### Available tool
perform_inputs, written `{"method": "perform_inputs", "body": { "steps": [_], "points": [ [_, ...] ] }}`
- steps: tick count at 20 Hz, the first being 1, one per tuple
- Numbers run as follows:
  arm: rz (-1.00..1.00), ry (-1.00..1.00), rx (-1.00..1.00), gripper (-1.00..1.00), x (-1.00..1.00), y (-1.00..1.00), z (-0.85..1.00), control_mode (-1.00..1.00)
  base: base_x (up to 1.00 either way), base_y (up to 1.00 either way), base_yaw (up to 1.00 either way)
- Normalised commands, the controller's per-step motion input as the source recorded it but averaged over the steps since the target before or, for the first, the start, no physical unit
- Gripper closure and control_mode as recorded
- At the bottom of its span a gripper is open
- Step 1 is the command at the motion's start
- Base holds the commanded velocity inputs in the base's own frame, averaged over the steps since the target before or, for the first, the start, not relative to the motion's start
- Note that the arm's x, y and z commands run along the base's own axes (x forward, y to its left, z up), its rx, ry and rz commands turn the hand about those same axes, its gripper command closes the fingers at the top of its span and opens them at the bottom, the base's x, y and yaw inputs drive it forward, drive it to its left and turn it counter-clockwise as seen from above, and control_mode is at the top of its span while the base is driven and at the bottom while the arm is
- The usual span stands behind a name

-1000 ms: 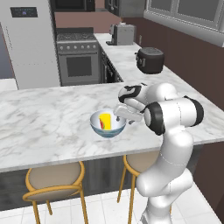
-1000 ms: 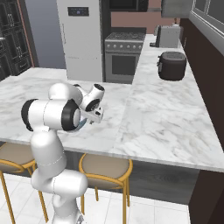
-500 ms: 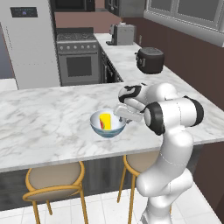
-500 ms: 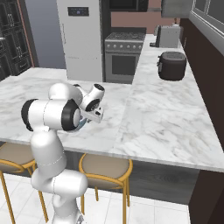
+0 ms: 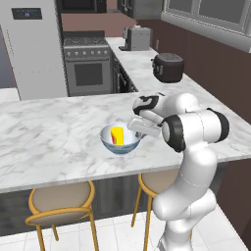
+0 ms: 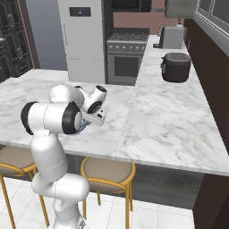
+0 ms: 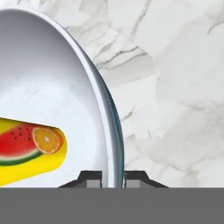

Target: Place the cup inside the bowl on the dining table and move the bowl to any counter.

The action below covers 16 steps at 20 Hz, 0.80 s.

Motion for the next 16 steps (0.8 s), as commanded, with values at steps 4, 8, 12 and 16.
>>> {"method": "perform_inputs", "body": {
  "steps": [4, 8, 12, 16],
  "points": [
    [0.00, 0.00, 0.00, 1.00, -0.03, 0.00, 0.09, -1.00, 0.00, 0.00, 0.00],
    [0.00, 0.00, 0.00, 1.00, 0.00, 0.00, 0.16, -1.00, 0.00, 0.00, 0.00],
    [0.00, 0.00, 0.00, 1.00, -0.02, 0.00, 0.31, -1.00, 0.00, 0.00, 0.00],
    [0.00, 0.00, 0.00, 1.00, -0.21, 0.00, 0.49, -1.00, 0.00, 0.00, 0.00]
  ]
}}
